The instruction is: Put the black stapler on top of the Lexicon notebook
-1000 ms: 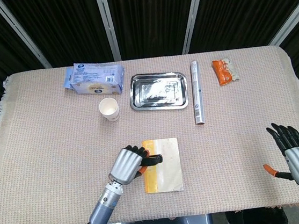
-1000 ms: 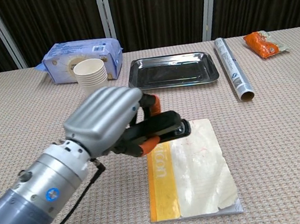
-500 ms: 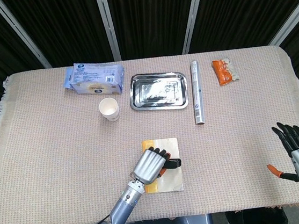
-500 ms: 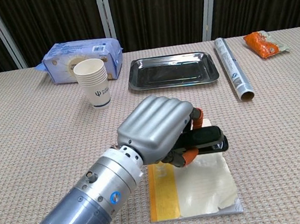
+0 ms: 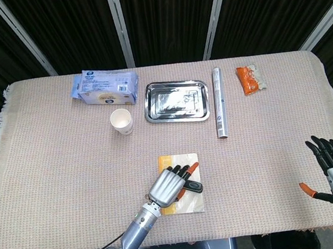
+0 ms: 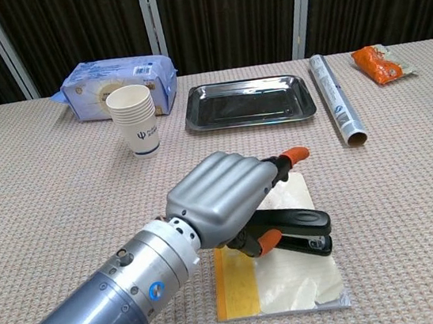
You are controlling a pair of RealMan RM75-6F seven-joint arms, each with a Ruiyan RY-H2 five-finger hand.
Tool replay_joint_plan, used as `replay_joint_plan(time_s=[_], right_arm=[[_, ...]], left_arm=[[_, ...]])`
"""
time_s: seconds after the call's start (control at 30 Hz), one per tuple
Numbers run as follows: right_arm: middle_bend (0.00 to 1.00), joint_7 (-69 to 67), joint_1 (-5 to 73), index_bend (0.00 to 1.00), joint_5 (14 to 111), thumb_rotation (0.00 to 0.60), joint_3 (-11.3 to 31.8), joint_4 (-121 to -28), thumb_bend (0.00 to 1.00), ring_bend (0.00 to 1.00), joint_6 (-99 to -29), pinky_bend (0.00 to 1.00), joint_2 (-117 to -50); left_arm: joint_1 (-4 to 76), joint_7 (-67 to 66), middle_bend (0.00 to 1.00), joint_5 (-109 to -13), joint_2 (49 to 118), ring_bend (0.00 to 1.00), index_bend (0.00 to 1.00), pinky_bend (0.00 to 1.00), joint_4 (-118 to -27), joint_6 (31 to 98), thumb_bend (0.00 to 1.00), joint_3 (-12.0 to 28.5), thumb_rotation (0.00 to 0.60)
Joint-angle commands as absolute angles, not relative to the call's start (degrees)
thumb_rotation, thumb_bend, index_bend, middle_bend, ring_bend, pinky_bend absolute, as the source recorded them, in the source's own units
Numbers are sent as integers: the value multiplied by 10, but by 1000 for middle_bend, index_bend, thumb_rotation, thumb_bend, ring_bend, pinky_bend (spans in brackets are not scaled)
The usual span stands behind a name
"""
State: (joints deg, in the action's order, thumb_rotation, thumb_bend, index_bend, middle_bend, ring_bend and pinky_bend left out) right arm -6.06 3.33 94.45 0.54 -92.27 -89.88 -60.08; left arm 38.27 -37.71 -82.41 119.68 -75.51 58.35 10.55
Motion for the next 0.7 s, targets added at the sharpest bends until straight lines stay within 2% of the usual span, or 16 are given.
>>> replay_joint_plan(time_s=[0.03, 0.17, 0.27, 0.37, 0.5, 0.6, 0.7], right_arm=[[0, -58, 34, 0, 944, 516, 6, -923, 172, 0, -898, 0, -602], [0, -55, 33, 0, 946, 517, 6, -922, 173, 0, -900, 0, -603], [0, -53, 32, 0, 942, 512, 8, -921, 174, 0, -901, 0, -605], [0, -52, 32, 0, 938, 515, 10, -921, 173, 0, -899, 0, -605], [0, -45, 32, 0, 938, 520, 8, -924, 173, 0, -895, 0, -605], [0, -36, 34, 0, 937, 515, 4, -929, 173, 0, -884, 0, -607], [0, -25, 35, 0, 940, 516, 1, -934, 174, 0, -879, 0, -609]], left_arm=[[377, -401, 134, -811, 1165, 212, 0, 446, -798, 584, 184, 101, 600], [363, -409, 6, -809, 1114, 65, 0, 285, -866, 601, 175, 94, 600], [332, -425, 0, -823, 1036, 11, 0, 220, -950, 645, 173, 80, 600], [277, -419, 0, -851, 933, 7, 0, 207, -1031, 720, 177, 49, 600], [200, -400, 0, -875, 810, 3, 0, 201, -1082, 817, 186, 3, 600], [143, -367, 0, -882, 755, 1, 0, 198, -1078, 891, 192, -21, 600], [93, -304, 0, -894, 740, 0, 0, 197, -1043, 952, 191, -44, 600]])
